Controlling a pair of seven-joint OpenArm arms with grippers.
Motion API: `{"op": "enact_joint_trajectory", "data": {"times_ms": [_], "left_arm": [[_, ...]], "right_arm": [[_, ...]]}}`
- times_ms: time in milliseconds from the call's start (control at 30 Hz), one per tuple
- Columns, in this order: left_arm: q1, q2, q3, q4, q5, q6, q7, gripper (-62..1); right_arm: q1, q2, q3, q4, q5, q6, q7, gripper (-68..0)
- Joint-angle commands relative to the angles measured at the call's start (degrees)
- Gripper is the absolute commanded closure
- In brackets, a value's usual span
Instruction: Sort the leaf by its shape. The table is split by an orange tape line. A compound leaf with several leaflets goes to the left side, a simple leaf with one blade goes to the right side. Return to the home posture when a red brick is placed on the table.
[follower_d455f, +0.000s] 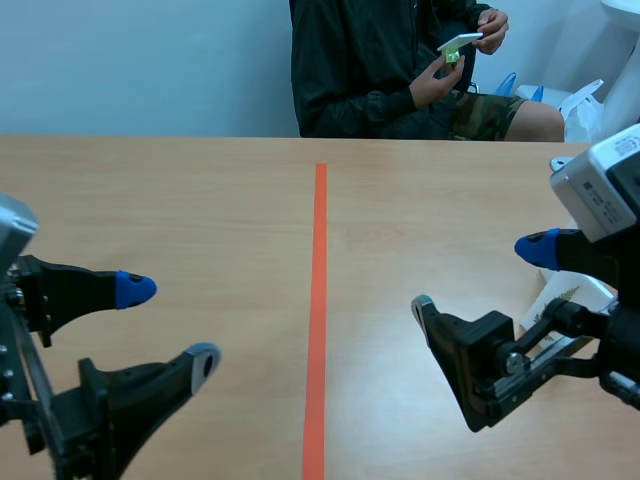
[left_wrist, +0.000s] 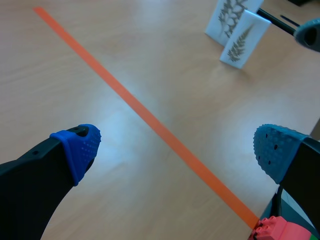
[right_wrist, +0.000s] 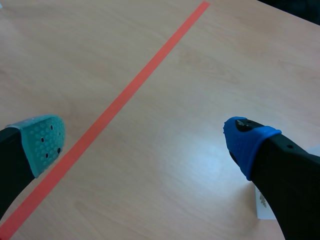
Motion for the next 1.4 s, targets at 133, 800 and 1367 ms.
{"op": "enact_joint_trajectory", "data": {"times_ms": [133,800,1367], "left_arm": [[-4.07,2.6,2.71,0.13,2.99,2.84,-1.38,-62.3],[-4.35,2.73,3.61,0.13,2.97,4.35,-2.89,-62.3],[-4.35,2.73,3.61,0.13,2.58,4.35,-2.89,-62.3]], "right_arm": [[0.5,-0.02,0.46,0.37,0.22,-0.02,0.87,-67.9],[0.5,-0.02,0.44,0.13,0.26,-0.02,1.09,-67.9],[0.5,-0.02,0.44,0.04,0.24,-0.02,0.85,-67.9]]}}
